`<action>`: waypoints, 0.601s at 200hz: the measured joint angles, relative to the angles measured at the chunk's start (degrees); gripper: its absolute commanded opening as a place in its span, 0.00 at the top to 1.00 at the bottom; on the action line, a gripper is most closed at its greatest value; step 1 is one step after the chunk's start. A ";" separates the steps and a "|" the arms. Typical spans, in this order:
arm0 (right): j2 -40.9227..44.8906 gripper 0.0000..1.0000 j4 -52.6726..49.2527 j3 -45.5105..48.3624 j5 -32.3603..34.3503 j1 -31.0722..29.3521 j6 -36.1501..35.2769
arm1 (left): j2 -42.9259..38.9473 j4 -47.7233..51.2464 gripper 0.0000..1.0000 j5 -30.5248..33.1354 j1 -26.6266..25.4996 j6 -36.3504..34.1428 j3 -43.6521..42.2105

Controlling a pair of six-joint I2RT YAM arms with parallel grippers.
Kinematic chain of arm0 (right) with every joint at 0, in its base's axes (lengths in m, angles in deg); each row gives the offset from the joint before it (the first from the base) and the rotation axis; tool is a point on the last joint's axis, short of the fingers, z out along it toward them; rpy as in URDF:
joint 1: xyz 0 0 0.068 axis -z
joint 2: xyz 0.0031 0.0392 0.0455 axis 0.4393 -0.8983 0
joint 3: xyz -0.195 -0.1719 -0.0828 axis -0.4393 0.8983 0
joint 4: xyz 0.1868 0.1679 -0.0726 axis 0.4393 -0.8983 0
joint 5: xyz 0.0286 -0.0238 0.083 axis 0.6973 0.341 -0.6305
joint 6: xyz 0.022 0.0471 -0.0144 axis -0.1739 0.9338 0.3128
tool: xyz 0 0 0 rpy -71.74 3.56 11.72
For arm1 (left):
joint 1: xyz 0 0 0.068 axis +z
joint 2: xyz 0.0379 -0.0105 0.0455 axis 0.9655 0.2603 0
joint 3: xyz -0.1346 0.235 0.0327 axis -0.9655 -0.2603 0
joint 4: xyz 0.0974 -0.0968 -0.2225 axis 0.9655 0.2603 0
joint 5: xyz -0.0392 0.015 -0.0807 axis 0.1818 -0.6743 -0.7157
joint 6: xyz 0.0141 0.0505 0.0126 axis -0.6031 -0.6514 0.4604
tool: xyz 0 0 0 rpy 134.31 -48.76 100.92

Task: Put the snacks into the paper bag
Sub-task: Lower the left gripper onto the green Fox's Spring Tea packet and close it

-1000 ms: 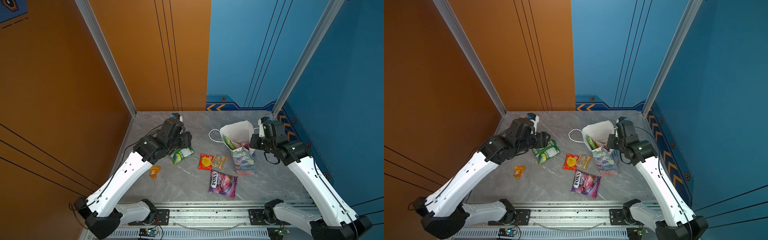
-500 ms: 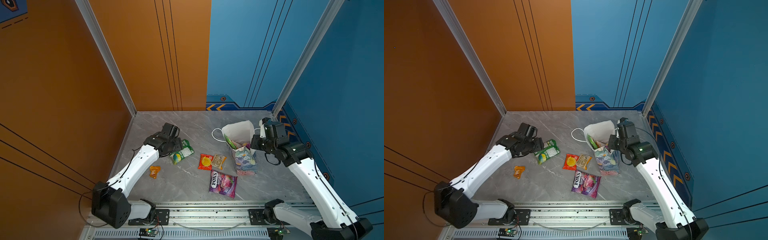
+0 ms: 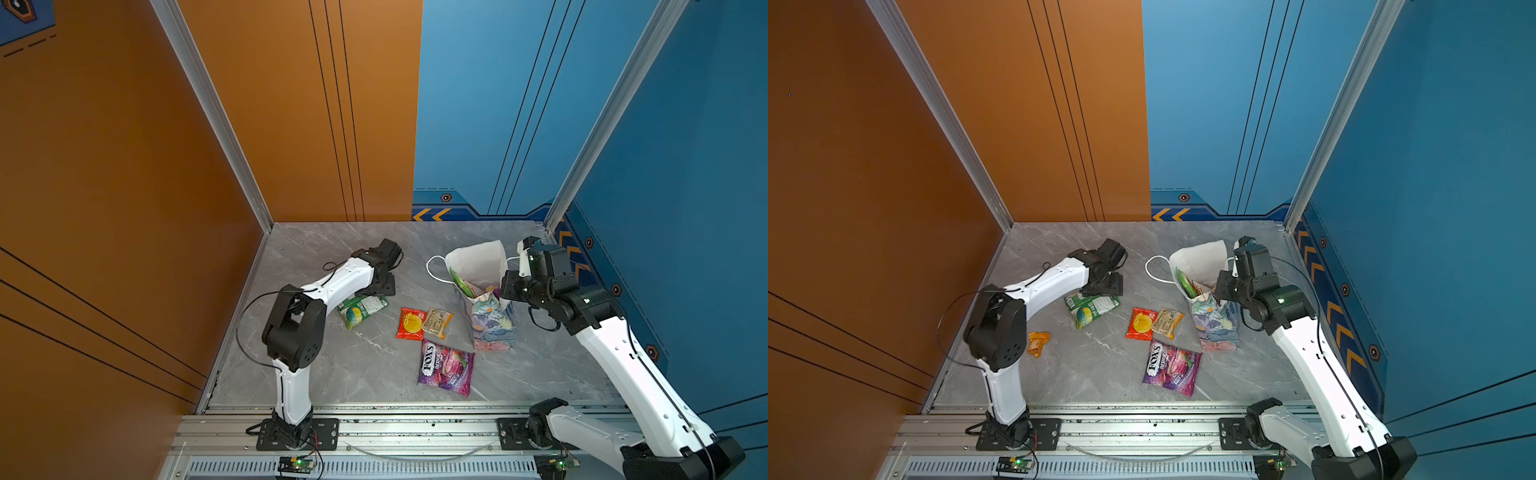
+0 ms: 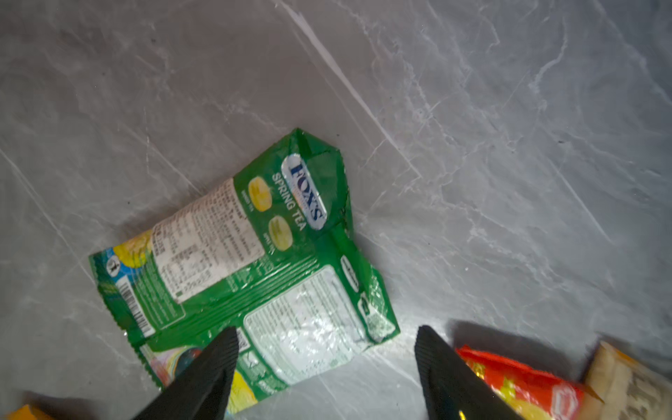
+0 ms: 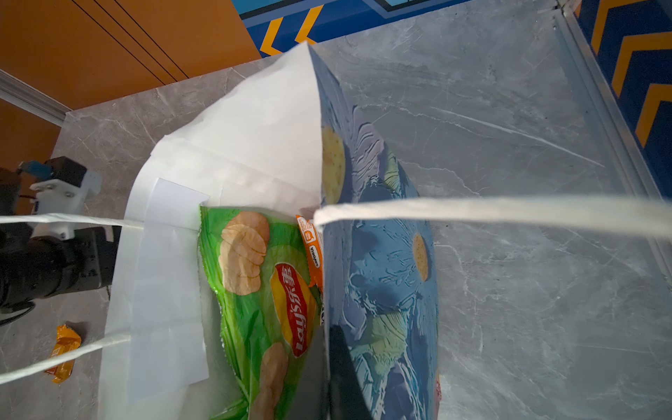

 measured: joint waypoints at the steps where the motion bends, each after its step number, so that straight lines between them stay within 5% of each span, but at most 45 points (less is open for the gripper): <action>1: 0.00 1.00 0.02 0.00 0.00 0.00 0.02 | 0.17 0.07 0.21 0.17 -0.07 0.00 0.17; 75: -0.02 1.00 0.70 0.31 -0.39 0.28 0.42 | 13.42 11.63 0.16 10.16 -3.80 -3.04 13.20; 120: -0.02 1.00 0.72 0.31 -0.46 0.28 0.39 | 16.96 16.22 0.23 11.63 -4.92 -4.44 15.82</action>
